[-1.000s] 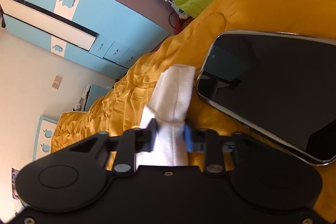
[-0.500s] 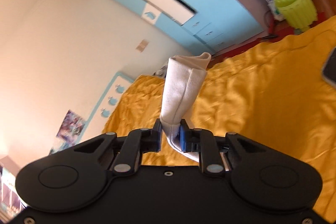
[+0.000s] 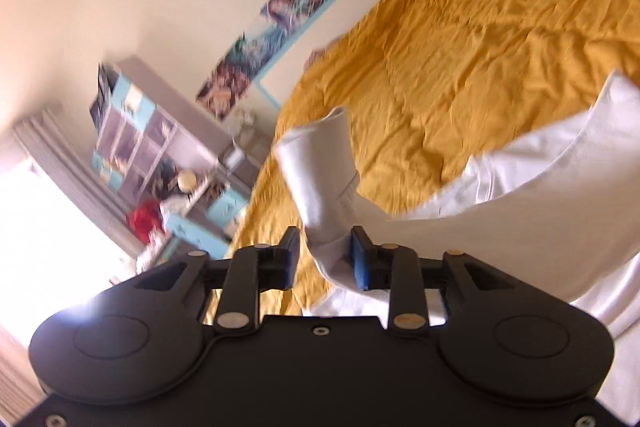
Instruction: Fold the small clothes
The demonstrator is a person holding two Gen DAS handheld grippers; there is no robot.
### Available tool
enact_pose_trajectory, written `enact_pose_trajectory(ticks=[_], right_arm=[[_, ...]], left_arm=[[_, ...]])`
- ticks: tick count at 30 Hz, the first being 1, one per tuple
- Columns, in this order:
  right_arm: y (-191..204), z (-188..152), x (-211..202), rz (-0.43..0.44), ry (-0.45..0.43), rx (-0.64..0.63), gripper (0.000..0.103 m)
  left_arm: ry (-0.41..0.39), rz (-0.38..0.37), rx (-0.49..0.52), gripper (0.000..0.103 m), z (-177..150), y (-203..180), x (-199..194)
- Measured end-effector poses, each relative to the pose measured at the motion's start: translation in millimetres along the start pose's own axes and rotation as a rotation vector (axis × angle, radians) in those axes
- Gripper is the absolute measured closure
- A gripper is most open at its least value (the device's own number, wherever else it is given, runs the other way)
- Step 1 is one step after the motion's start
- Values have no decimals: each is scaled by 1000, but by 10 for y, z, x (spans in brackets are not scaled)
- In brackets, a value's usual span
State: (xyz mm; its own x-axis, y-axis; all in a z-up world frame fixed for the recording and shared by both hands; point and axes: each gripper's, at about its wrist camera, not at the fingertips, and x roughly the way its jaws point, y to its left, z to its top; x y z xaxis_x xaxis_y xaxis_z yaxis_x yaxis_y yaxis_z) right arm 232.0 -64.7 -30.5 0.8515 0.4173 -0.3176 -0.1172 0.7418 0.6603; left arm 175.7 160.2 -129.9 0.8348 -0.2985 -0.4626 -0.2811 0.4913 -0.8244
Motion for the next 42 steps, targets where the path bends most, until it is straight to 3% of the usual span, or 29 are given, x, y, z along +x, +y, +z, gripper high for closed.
enact_pose_trajectory(ticks=[2,5,12,16,19,23,26,27,28,33,38,40,42], right_arm=[[11,-246,126,-12,91,-34,66],[-152,-258,87,-37,119,-23,66],[-735,169,-407,-202,-7,-6,61],[-1208,374,-784,-284,-63,97,60],[-1414,377,-957,-307,-63,149,60],[-1469,327,-969,-291,-43,130,60],[-1480,288,-958,-292,-41,116,60],[-1499,286,-960,-302,-37,123,59],[-1538,288,-970,-311,-35,146,58],[-1804,250,-926,-243,-20,353,56],[-1985,115,-746,-288,-46,510,56],[-2059,79,-730,-280,-103,580,56],[-2091,59,-753,-261,-148,641,56]], left_arm=[[5,10,-37,62,45,158,-12],[14,23,-61,62,65,269,23],[21,11,-64,61,53,153,178],[63,115,-64,61,-26,97,341],[29,126,-73,61,-92,77,316],[35,82,-93,62,-70,119,430],[17,83,-39,70,-55,58,538],[8,83,-26,93,-62,43,557],[5,78,-17,99,-68,32,577],[-28,15,8,99,-65,-55,566],[-56,-21,18,99,-24,-127,513],[-99,-48,20,99,-18,-148,424],[-198,-85,72,99,-32,-216,220]])
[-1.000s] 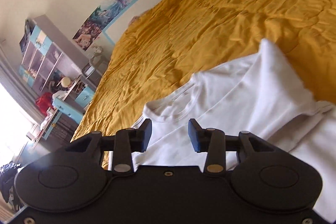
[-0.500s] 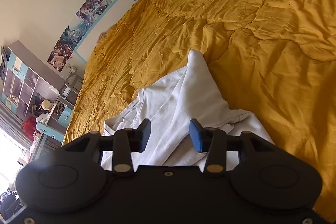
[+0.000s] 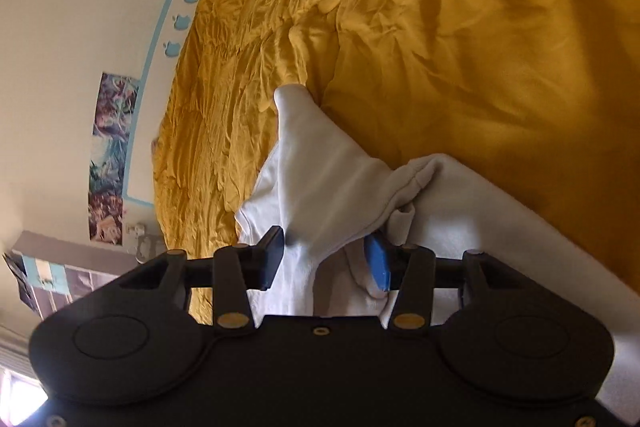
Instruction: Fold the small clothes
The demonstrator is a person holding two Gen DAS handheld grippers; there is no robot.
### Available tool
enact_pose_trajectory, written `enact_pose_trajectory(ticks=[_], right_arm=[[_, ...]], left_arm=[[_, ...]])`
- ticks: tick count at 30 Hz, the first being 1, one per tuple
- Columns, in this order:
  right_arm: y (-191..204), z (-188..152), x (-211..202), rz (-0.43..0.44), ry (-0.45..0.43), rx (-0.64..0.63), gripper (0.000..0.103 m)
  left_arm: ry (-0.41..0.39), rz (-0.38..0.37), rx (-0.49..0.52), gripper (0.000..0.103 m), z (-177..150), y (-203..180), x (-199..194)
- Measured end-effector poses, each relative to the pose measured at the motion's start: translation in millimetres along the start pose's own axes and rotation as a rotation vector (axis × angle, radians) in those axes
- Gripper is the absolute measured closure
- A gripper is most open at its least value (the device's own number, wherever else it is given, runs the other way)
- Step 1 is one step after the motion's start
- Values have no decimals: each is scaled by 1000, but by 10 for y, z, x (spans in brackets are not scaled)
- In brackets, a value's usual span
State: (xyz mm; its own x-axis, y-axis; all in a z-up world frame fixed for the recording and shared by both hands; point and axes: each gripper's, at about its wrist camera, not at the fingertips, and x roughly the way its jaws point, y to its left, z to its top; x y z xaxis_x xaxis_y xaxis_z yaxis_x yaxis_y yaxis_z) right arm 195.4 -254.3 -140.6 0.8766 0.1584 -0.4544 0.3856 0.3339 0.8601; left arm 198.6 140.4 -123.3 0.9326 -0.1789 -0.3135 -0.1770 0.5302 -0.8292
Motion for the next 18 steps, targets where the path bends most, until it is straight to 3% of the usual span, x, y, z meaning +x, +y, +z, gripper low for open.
enact_pose_trajectory(ticks=[3,6,7,10,13,18], right_arm=[[2,-16,-69,18,-28,29,58],[8,-40,-92,-7,-44,-12,69],[-3,-37,-83,-32,-47,-27,79],[-92,-26,-53,-65,-41,-16,92],[-147,-7,-84,-59,-35,-25,93],[-90,37,-85,-68,0,-36,89]], left_arm=[[-98,-23,96,99,51,-80,-250],[-23,38,79,99,29,71,-185],[11,75,61,99,4,157,-129],[73,153,-44,98,-55,448,-41],[94,169,-91,96,-89,605,-32],[81,191,-99,91,-15,509,-167]])
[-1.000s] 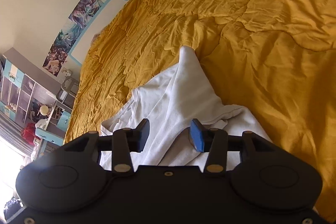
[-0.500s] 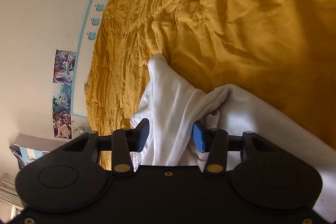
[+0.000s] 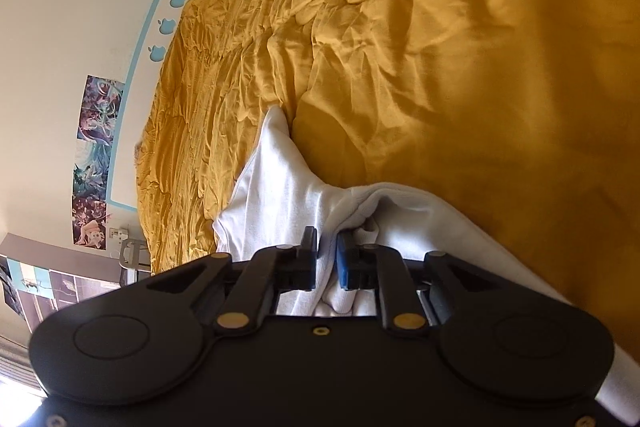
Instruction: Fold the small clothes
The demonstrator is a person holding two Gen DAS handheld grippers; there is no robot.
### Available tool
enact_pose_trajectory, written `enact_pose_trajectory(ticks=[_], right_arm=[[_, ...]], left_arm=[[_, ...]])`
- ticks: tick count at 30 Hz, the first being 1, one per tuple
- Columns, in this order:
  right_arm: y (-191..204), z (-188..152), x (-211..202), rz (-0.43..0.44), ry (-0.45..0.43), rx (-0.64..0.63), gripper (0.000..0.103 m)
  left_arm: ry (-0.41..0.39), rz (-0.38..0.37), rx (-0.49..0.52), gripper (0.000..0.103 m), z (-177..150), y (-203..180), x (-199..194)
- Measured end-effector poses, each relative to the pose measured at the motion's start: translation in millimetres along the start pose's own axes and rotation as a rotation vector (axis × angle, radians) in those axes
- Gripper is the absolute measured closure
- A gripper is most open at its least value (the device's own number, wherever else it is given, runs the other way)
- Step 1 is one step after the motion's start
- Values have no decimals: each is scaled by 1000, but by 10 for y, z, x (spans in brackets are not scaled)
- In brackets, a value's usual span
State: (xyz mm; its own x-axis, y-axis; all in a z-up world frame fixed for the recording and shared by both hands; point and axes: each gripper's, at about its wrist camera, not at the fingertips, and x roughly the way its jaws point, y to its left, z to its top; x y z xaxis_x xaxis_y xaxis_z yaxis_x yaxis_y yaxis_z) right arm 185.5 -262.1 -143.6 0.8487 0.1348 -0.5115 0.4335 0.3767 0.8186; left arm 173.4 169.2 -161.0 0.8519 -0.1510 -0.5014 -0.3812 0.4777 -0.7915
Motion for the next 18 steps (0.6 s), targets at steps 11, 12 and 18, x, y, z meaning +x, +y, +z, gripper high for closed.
enact_pose_trajectory(ticks=[11,12,18], right_arm=[[223,18,-128,-41,-41,-173,98],[219,10,-149,-54,-46,-183,99],[56,-27,-84,-107,-33,-175,99]], left_arm=[[-131,58,141,82,10,-257,-261],[-144,74,153,82,6,-275,-264],[-94,-18,161,79,11,-294,-122]])
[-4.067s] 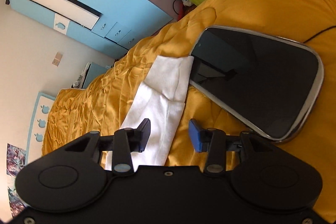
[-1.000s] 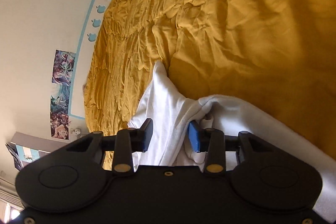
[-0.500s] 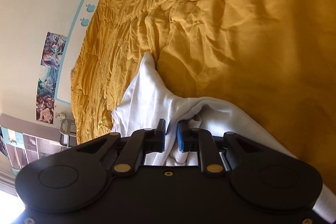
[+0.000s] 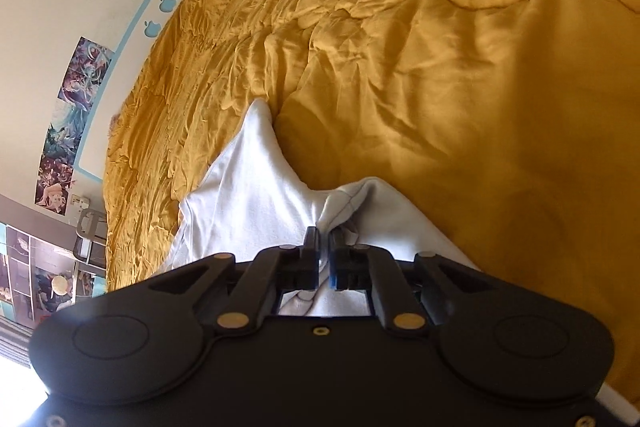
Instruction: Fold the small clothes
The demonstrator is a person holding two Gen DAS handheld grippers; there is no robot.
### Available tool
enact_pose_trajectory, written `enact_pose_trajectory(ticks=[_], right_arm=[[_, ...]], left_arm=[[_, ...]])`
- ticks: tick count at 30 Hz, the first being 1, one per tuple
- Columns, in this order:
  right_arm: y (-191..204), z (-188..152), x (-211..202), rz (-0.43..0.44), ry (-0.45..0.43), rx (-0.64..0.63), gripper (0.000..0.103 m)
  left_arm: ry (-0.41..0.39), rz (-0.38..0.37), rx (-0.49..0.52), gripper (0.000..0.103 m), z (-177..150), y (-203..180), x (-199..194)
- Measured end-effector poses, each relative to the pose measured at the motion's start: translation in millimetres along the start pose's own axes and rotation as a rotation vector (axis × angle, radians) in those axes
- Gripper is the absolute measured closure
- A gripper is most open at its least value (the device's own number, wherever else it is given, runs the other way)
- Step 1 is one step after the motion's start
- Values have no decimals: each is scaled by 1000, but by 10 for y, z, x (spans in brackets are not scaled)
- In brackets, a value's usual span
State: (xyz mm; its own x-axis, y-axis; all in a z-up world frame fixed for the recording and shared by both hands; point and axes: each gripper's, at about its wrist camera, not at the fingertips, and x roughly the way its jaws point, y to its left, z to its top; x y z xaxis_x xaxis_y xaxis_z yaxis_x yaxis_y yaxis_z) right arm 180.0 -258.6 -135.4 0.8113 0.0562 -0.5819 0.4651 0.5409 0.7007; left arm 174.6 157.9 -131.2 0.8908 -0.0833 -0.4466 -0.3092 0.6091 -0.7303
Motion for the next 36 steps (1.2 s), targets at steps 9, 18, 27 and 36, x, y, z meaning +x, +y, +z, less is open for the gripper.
enact_pose_trajectory(ticks=[9,18,27,36], right_arm=[[356,50,-312,91,-40,-142,90],[515,-94,129,-34,38,-286,73],[611,-121,-156,-127,50,-531,21],[608,-292,-1288,-140,-192,-1128,3]], left_arm=[[-101,-29,80,73,-72,-310,-160],[127,120,93,67,-152,-145,439],[164,-14,178,58,0,-345,90],[216,-286,328,52,-26,-274,-1116]])
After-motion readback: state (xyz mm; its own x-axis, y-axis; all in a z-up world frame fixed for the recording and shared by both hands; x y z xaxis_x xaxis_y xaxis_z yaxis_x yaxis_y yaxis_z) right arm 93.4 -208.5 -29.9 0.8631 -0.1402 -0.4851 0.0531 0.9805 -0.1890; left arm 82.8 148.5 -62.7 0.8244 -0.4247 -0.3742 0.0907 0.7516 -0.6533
